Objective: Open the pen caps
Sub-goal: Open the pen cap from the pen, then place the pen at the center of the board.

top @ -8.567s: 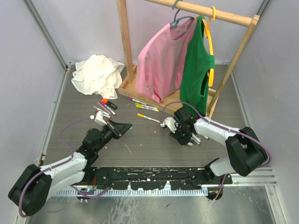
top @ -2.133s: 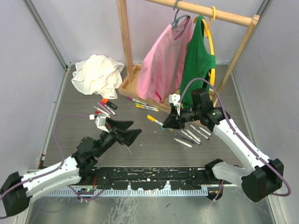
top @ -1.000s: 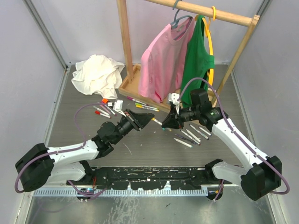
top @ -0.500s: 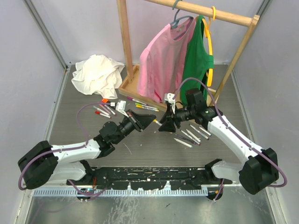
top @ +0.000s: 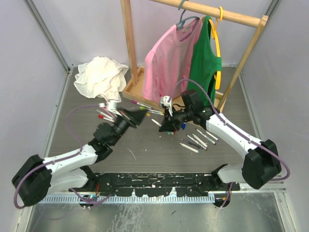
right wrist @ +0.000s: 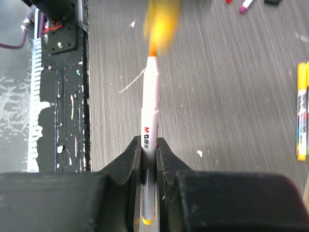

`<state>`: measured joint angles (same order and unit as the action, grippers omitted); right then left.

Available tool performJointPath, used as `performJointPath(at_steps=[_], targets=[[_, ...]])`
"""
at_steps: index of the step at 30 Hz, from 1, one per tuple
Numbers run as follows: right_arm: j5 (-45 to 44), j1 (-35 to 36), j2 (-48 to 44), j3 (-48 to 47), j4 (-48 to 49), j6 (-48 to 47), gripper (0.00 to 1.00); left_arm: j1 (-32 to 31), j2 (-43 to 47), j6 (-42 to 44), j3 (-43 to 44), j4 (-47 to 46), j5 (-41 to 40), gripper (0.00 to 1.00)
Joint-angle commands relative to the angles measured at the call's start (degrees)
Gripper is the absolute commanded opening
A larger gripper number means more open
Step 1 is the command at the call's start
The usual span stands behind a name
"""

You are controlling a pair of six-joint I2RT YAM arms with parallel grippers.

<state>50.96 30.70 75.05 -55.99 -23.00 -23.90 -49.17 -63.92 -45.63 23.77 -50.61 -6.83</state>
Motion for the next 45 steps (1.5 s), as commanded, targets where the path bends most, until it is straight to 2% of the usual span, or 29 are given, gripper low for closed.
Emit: performJointPath(at_steps=[1,6,11,16,20,32,45], targets=[[-1.64,0.66,2.00,-0.73,-7.43,-1.86,0.01,11.34,8.08,1.27,2.99,-2.80,-11.01,0.00],[-3.76,0.72,2.94,-1.27,-9.26,-3.43,0.01,15.94,12.93,0.98,3.44,0.51,-9.94,0.00],[-16.56,0.67,2.14,-1.07,-17.92,-12.28,0.00,16.30,17.25,-2.12,-1.30,5.04,-5.60,0.00],[-29.05,0.68,-1.78,8.17,-19.84,-14.21,0.01,16.30,20.58,-7.68,-9.24,8.99,-2.27,0.00],[-34.77,0.70,-2.51,13.12,-19.31,-13.88,0.01,16.32,19.83,-10.77,-13.61,9.12,-0.62,0.00],[-37.72,3.33,5.67,14.23,-18.21,-10.73,0.05,15.57,9.56,-12.54,-13.04,5.39,6.22,0.00],[-40.51,5.33,7.65,14.55,-17.00,-9.08,0.29,11.40,1.95,-12.70,-12.60,1.23,4.34,0.00]])
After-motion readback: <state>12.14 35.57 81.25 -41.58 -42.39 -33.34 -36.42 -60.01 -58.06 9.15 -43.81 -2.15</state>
